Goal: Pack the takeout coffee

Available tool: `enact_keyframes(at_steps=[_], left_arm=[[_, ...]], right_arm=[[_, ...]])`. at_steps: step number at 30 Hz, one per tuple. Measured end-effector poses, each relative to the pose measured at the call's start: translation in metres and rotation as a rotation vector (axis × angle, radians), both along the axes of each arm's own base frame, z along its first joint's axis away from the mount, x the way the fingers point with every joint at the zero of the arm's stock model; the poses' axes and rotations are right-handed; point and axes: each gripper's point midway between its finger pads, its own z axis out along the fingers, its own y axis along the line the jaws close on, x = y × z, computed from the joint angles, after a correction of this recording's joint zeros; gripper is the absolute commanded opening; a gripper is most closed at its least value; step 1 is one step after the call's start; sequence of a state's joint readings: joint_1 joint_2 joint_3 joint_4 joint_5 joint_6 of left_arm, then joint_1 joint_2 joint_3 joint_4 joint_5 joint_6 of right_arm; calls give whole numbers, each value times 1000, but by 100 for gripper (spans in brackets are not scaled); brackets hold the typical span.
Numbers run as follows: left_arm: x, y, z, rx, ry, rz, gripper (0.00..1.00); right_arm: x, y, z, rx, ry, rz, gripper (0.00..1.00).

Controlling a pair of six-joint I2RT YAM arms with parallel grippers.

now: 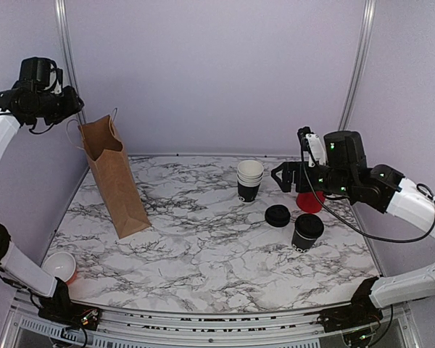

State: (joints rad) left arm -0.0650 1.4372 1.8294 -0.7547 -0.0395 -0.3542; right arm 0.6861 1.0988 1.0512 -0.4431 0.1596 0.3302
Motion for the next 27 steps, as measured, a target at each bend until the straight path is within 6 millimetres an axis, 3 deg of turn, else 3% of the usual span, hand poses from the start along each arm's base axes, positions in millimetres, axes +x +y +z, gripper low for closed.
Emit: enact_keyframes(at_steps=[6, 12, 16, 19, 24, 27], left_arm=[[-16, 15, -3, 65, 29, 59, 60], [-36, 21, -15, 99, 63, 74, 59], [-35, 19, -39, 109, 122, 55, 49], [-31, 17, -53, 111, 162, 39, 36], [-26, 11, -63, 116, 185, 0, 3], [-24, 2, -61, 147, 183, -38, 0]], right_arm=[[2, 2, -3, -16, 4, 5, 100], [6, 5, -7, -33, 13, 10, 100], [7, 6, -10, -44, 18, 12, 100], [8, 6, -11, -47, 18, 14, 100], [9, 7, -10, -45, 14, 14, 100], [9, 7, -11, -47, 16, 16, 100]])
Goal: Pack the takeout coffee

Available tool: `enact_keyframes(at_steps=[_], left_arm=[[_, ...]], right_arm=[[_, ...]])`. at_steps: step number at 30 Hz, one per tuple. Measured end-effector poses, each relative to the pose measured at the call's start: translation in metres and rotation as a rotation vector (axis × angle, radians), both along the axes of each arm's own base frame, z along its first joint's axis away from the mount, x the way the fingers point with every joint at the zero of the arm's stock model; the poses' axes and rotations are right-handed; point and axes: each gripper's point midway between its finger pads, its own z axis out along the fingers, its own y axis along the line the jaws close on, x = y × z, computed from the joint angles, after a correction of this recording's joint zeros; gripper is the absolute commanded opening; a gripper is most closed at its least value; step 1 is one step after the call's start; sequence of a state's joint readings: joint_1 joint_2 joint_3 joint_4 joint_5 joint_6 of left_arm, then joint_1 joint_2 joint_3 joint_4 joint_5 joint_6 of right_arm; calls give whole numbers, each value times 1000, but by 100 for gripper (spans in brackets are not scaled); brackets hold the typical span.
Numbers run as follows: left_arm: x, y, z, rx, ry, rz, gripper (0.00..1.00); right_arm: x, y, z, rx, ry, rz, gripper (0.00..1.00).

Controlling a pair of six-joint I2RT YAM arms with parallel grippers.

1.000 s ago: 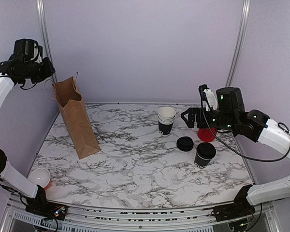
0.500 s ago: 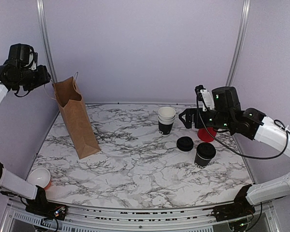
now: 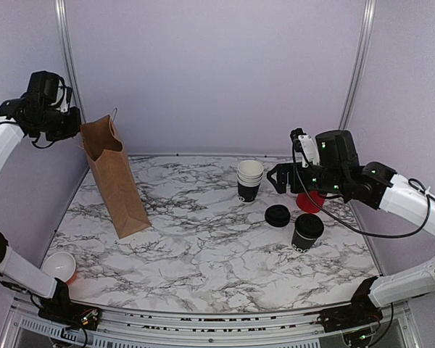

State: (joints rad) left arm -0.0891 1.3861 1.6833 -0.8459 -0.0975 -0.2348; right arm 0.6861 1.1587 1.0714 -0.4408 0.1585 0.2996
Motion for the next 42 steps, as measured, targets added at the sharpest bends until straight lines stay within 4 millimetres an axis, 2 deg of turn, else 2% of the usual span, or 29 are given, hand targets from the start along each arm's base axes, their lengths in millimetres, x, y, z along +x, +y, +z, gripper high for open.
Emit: enact_keyframes(at_steps=[3, 7, 10, 19, 33, 37, 42], left_arm=[[3, -23, 14, 36, -30, -70, 0], [-2, -75, 37, 101, -77, -220, 0], [-7, -101, 42, 136, -85, -304, 0], [-24, -134, 34, 165, -52, -460, 0], [-49, -180, 41, 21, -50, -612, 0], [-54, -196, 47, -45, -62, -648, 0], [-61, -221, 62, -146, -108, -685, 0]], right_arm=[[0, 0, -1, -7, 0, 5, 100], [2, 2, 0, -16, -6, 11, 100], [2, 2, 3, -15, -13, 13, 100], [-2, 0, -3, -48, 14, 22, 100], [-16, -19, -30, -125, 127, -20, 100], [-21, -32, -41, -159, 170, -72, 99], [-37, -55, -57, -190, 237, -150, 98]])
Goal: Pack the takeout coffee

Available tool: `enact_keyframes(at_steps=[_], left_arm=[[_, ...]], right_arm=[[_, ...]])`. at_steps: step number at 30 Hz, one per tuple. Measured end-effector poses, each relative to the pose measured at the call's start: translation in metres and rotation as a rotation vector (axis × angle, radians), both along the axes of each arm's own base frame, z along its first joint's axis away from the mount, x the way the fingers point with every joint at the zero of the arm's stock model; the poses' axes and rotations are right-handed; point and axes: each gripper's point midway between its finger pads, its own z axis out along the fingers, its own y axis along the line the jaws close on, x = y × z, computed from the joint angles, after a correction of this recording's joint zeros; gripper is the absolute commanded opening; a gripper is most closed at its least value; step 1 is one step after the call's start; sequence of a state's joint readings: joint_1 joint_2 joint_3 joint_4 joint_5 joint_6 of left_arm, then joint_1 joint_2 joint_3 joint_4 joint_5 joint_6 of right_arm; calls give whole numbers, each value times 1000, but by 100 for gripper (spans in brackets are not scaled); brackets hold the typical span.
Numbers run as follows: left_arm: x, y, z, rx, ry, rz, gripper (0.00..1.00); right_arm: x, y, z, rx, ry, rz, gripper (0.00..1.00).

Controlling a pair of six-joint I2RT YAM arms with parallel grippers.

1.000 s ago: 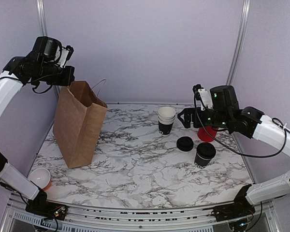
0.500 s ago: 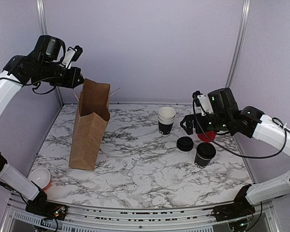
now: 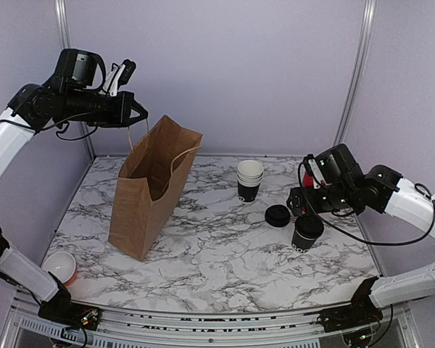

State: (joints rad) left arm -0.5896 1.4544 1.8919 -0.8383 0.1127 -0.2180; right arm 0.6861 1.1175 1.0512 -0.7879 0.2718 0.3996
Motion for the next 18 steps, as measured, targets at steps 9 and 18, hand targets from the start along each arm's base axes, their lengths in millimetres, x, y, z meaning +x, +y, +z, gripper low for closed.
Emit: enact_keyframes(at_steps=[9, 18], left_arm=[[-37, -67, 18, -216, -17, -69, 0], [-33, -77, -5, -267, -1, -23, 0]], right_arm=[[-28, -25, -39, -25, 130, -103, 95], [-33, -39, -54, -64, 142, -155, 97]])
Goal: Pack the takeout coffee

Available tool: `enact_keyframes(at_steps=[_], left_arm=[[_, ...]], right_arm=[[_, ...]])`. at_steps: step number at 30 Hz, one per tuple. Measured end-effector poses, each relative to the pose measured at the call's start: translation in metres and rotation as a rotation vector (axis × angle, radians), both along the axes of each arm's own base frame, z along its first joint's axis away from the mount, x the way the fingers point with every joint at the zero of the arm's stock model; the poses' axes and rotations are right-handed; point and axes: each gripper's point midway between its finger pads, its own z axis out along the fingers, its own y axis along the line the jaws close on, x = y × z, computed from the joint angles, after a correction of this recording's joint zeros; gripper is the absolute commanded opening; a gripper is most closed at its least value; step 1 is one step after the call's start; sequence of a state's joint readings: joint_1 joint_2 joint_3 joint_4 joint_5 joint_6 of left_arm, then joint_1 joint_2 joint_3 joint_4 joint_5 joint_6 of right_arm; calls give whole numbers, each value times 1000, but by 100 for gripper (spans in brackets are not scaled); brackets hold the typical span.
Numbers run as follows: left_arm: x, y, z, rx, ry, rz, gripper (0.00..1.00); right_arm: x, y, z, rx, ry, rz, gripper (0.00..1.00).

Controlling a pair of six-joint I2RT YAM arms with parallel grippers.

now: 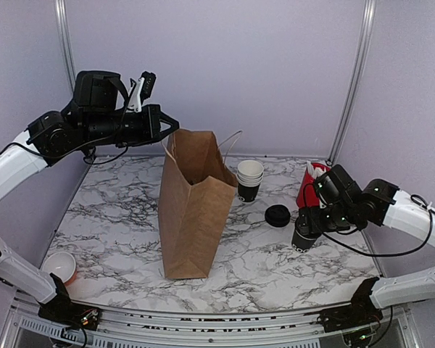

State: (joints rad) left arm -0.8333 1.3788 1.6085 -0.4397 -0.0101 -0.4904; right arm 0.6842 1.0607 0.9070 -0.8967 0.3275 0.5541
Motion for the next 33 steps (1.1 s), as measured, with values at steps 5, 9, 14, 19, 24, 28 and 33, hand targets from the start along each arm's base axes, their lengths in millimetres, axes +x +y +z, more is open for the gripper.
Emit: enact_keyframes(at_steps=[5, 9, 14, 19, 24, 28, 33], left_arm=[[1, -1, -23, 14, 30, 3, 0], [-4, 4, -29, 6, 38, 7, 0], [-11, 13, -20, -21, 23, 10, 0], [-13, 14, -14, -45, 13, 12, 0], [-13, 14, -18, -39, 22, 13, 0], [-12, 14, -17, -45, 17, 12, 0], [-12, 13, -15, -50, 13, 12, 0]], right_arm=[[1, -3, -10, -13, 7, -10, 97], [4, -3, -10, -10, -1, -12, 97], [6, -2, -11, -11, -2, -13, 97], [6, -2, -12, -14, 1, -12, 97], [7, -2, -12, -14, 0, -11, 97], [8, -2, -12, -9, -2, -13, 96], [10, -2, -12, 6, -5, -20, 96]])
